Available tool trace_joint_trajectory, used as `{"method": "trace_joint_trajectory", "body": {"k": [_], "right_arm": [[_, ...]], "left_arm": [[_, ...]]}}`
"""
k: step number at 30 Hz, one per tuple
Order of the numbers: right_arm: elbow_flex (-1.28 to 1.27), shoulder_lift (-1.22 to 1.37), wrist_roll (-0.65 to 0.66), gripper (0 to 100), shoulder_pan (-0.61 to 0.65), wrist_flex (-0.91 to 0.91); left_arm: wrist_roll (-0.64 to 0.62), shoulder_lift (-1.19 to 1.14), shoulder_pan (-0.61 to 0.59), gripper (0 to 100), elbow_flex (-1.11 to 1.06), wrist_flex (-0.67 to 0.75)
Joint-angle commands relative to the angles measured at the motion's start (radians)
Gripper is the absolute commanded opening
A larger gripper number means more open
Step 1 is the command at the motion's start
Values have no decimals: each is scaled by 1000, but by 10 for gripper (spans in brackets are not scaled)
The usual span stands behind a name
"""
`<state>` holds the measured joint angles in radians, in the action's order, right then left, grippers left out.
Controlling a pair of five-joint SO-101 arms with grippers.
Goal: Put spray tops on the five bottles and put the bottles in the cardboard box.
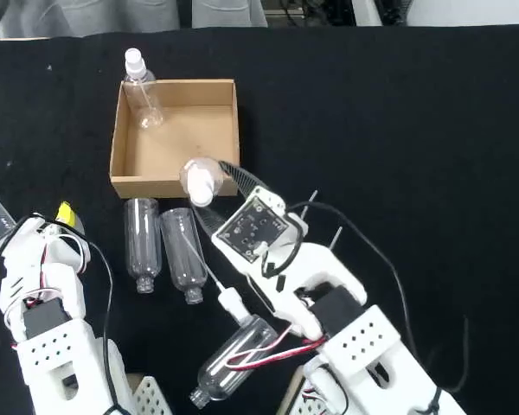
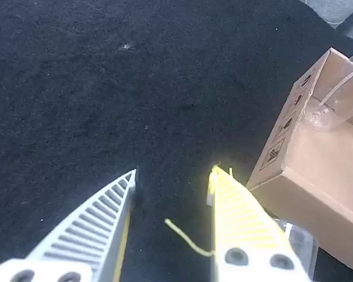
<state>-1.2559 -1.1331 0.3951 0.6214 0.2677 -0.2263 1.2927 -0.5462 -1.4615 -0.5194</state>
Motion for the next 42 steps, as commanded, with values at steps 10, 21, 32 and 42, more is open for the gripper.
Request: {"method": "trace_joint_trajectory", "body": {"k": [10,21,32,42], "right_arm": [[394,143,-9,11,-26,155],[651,417,-11,11,-28,152],[851,687,-20,11,-25,150],[992,888,-172,12,-25,150]], "left_arm": [[-6,15,-8,182,15,20],[-6,15,-8,182,13,20],[-6,15,-10,182,13,12],[-6,15,-10,182,13,12]]}}
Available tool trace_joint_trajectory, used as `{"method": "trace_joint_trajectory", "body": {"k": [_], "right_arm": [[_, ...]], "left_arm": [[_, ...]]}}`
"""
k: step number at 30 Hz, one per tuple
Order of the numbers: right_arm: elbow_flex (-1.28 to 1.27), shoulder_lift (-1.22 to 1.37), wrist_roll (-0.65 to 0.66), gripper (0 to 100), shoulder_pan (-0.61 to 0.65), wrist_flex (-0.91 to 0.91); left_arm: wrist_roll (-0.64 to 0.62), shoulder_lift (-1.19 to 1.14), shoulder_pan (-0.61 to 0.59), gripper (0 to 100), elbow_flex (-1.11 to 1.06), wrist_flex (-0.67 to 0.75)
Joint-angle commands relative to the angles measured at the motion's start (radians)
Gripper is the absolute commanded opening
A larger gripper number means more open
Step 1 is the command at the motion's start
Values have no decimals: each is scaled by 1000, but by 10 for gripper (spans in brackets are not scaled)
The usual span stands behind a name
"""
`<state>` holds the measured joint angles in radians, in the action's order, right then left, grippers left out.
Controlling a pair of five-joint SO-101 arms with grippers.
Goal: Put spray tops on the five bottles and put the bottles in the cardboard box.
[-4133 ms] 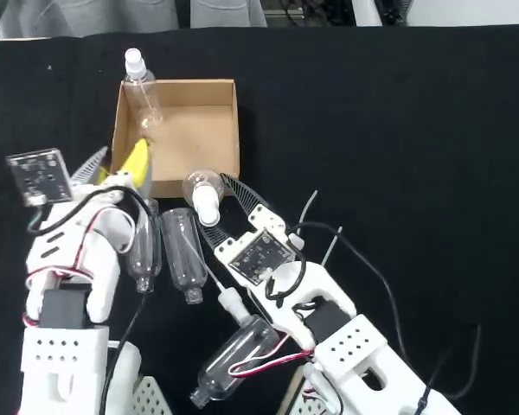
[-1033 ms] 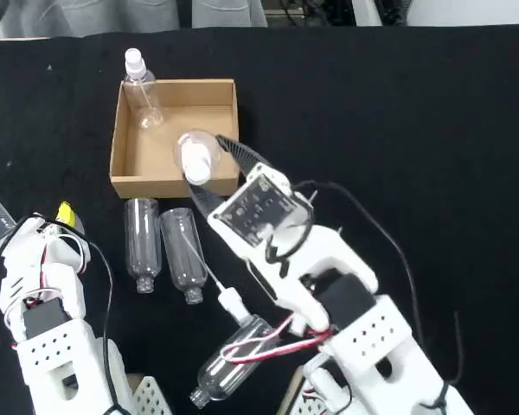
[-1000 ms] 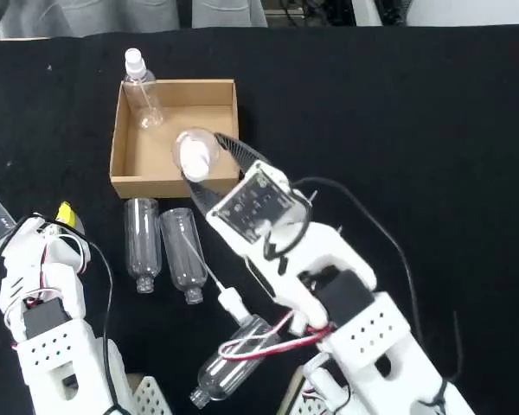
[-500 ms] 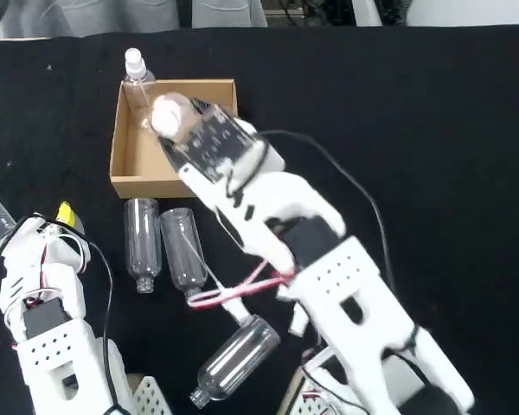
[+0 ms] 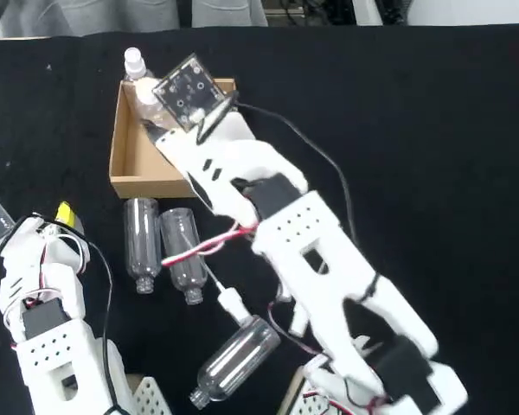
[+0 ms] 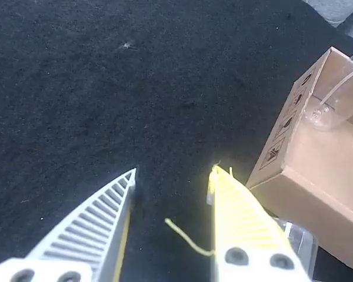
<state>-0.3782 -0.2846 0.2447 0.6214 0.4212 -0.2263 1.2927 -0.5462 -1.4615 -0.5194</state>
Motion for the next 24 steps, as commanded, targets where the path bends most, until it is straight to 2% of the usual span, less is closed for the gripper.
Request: {"method": "trace_joint_trajectory", "body": {"k": [1,17,24], "right_arm": [[128,59,-21,12,-25,-3],[231,275,-23,13,-21,-11],[225,352,-23,13,-6,-152]], "left_arm": [[-6,15,-10,182,13,12],[-6,15,-10,182,12,12],[-5,15,-10,182,2,20]]}}
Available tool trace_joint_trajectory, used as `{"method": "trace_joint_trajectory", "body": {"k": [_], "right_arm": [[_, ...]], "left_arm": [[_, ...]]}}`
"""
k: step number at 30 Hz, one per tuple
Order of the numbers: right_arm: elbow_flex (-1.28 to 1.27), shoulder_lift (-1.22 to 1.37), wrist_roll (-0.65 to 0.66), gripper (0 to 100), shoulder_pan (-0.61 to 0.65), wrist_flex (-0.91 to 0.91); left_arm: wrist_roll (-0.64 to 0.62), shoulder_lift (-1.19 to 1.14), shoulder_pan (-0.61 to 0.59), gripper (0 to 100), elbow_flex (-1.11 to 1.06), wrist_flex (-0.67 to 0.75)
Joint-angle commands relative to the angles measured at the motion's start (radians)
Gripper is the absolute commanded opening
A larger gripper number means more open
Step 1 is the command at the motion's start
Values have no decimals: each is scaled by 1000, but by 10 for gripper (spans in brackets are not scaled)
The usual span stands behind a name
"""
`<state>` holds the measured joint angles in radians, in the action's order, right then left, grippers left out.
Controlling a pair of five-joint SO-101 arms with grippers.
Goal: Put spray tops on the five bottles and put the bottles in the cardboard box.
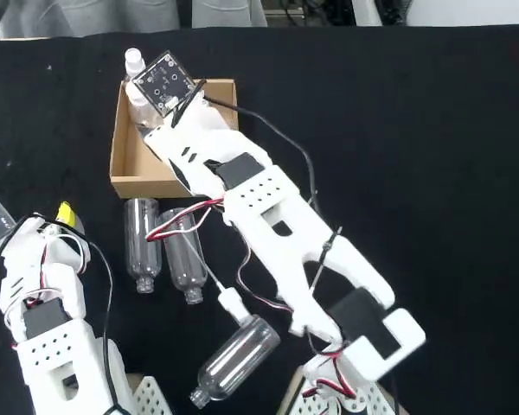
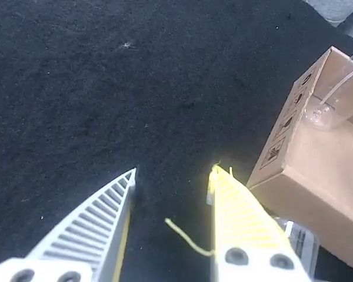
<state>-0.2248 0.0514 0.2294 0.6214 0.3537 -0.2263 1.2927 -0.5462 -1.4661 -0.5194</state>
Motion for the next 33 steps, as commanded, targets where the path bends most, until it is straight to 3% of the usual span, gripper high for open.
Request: {"method": "trace_joint_trajectory", "body": {"k": [1,20,25,33], "right_arm": [[71,28,-8,13,-3,-103],[214,288,-9,12,58,-192],[291,364,-109,12,63,-189],[363,438,-126,11,44,-189]], "left_arm": [[-5,15,-10,182,5,20],[-5,15,-8,182,4,20],[-5,15,-5,182,4,20],[-5,15,-5,182,4,20]]}}
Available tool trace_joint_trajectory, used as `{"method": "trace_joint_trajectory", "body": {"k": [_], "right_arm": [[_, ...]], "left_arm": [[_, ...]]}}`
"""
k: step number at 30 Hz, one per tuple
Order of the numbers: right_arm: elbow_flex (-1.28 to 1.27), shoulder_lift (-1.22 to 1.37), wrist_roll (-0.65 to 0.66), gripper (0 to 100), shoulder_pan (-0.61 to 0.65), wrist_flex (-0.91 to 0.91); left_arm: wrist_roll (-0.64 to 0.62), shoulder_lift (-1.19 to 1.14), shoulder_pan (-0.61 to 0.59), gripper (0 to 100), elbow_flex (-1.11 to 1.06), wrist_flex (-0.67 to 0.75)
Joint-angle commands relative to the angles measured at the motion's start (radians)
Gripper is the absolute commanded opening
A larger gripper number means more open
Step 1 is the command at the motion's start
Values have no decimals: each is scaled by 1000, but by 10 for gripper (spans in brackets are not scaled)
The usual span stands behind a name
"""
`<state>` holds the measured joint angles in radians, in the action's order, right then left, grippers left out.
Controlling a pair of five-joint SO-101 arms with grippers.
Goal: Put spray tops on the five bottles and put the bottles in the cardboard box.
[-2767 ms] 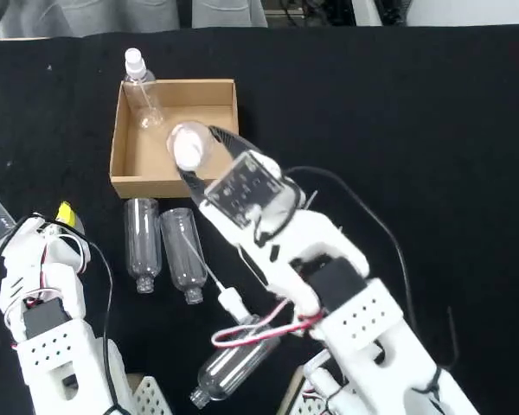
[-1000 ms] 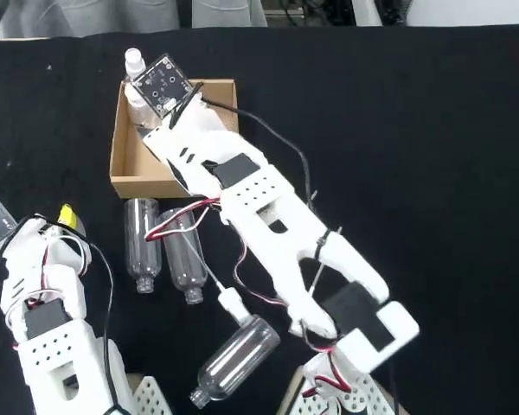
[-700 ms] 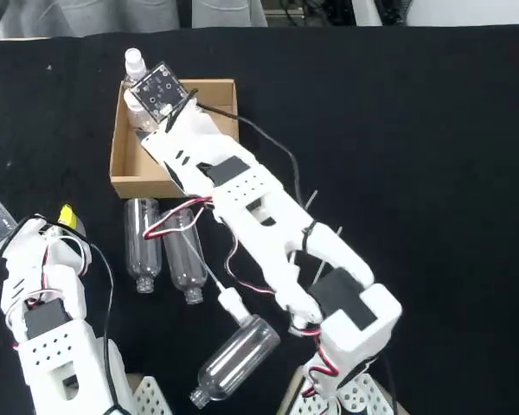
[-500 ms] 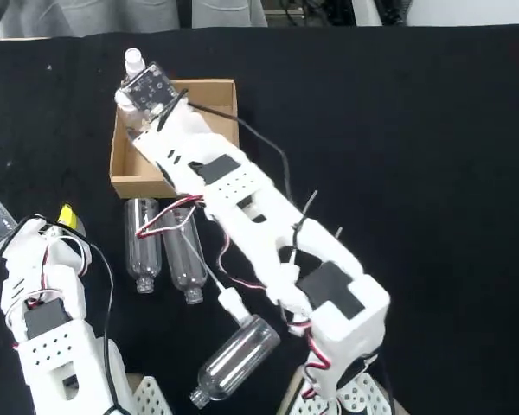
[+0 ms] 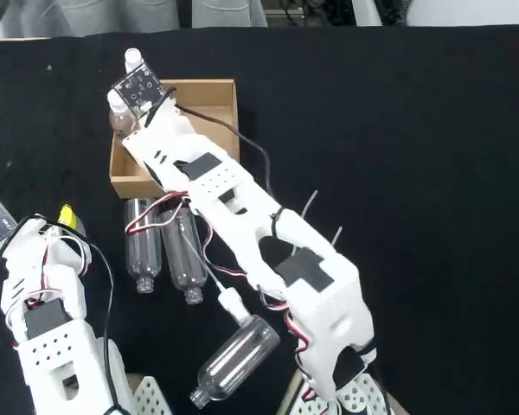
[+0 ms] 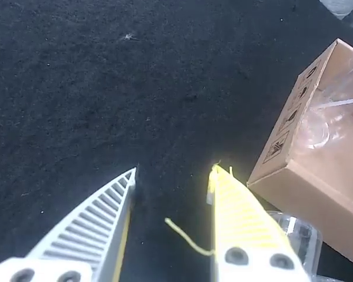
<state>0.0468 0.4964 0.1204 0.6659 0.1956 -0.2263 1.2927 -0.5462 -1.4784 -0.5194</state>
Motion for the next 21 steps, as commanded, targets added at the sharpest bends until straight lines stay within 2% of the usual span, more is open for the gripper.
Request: {"method": "trace_joint_trajectory", "body": {"k": [1,21], "right_arm": [[96,-1,-17,11,-3,-31],[274,213,-11,12,-46,-31]], "left_arm": [[-5,15,-5,182,16,20],[-5,15,-2,182,13,20]]}}
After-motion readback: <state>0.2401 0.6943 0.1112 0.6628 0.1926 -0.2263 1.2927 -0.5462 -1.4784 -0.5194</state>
